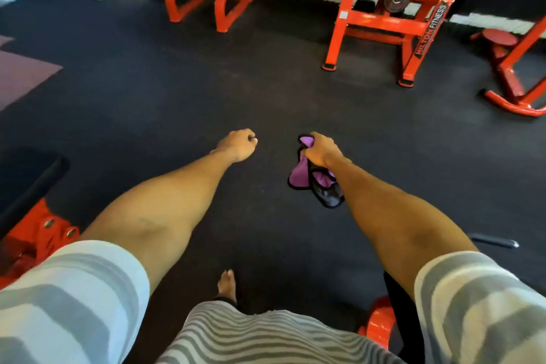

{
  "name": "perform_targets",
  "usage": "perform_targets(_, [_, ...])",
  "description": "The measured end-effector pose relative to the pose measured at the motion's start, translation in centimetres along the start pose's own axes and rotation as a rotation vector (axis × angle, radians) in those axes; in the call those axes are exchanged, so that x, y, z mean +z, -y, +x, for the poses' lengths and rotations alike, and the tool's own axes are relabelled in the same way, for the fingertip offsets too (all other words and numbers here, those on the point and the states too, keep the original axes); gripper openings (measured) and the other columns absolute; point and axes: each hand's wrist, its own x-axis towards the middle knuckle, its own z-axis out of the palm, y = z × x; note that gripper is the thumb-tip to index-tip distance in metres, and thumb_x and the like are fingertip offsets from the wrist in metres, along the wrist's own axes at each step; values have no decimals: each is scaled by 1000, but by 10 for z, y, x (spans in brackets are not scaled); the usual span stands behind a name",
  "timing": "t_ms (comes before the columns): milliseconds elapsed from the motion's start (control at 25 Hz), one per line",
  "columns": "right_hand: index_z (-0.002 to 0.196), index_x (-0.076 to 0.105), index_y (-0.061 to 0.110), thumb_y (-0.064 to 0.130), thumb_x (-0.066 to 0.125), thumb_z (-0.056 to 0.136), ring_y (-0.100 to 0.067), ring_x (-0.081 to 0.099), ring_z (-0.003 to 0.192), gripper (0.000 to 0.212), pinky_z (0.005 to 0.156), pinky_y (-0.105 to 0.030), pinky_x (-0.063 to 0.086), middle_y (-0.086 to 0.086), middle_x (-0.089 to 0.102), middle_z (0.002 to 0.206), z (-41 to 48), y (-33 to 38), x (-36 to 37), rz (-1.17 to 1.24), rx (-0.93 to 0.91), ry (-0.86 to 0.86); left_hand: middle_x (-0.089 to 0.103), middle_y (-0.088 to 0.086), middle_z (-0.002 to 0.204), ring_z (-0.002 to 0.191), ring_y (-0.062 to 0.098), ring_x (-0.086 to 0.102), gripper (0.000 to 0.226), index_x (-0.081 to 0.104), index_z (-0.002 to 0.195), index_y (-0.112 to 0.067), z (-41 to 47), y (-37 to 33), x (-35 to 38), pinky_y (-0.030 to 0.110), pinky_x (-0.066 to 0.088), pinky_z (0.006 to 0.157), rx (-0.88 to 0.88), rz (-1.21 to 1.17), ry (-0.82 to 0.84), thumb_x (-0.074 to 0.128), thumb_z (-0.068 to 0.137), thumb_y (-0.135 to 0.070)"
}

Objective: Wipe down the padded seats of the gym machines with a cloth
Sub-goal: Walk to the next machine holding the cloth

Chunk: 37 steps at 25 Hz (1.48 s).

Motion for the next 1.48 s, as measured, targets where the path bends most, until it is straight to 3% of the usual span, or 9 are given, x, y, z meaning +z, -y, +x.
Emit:
perform_targets(360, [137,57,26,24,60,93,-33,61,114,45,97,-43,53,-8,62,131,150,3,-92,38,146,-180,57,6,140,130,32,51,36,58,133,-29,225,-83,-41,47,43,107,226,-3,73,44,103,-42])
perform_targets(560, [137,56,30,25,60,92,-33,62,111,46,97,-43,52,-8,63,127,201,-23,-152,126,278,-306,60,5,138,127,32,55,33,60,130,-29,322,-172,-58,47,44,107,392,47,124,44,102,-41])
perform_targets(800, [134,59,32,29,65,90,-28,60,103,44,93,-38,51,-6,63,126,253,-103,-231,181,392,-400,59,4,137,124,30,56,32,60,130,-28,397,-304,-25,43,45,104,551,100,191,44,104,-38])
perform_targets(960, [135,58,33,28,66,90,-32,61,112,46,93,-37,49,-7,62,129,293,-170,-298,229,449,-493,61,1,135,121,28,58,30,61,127,-31,446,-402,8,42,46,102,619,152,242,45,103,-39])
perform_targets(1080, [134,58,33,30,66,90,-30,60,108,45,93,-37,49,-6,62,129,306,-203,-350,256,462,-546,62,1,135,120,27,58,31,60,128,-31,467,-477,19,42,47,102,674,176,252,46,102,-41])
perform_targets(1480, [131,58,33,30,65,88,-28,59,101,44,92,-40,51,-1,60,115,276,-349,-462,358,686,-773,59,1,138,124,25,57,36,58,135,-28,475,-719,113,39,46,101,994,275,393,45,104,-40])
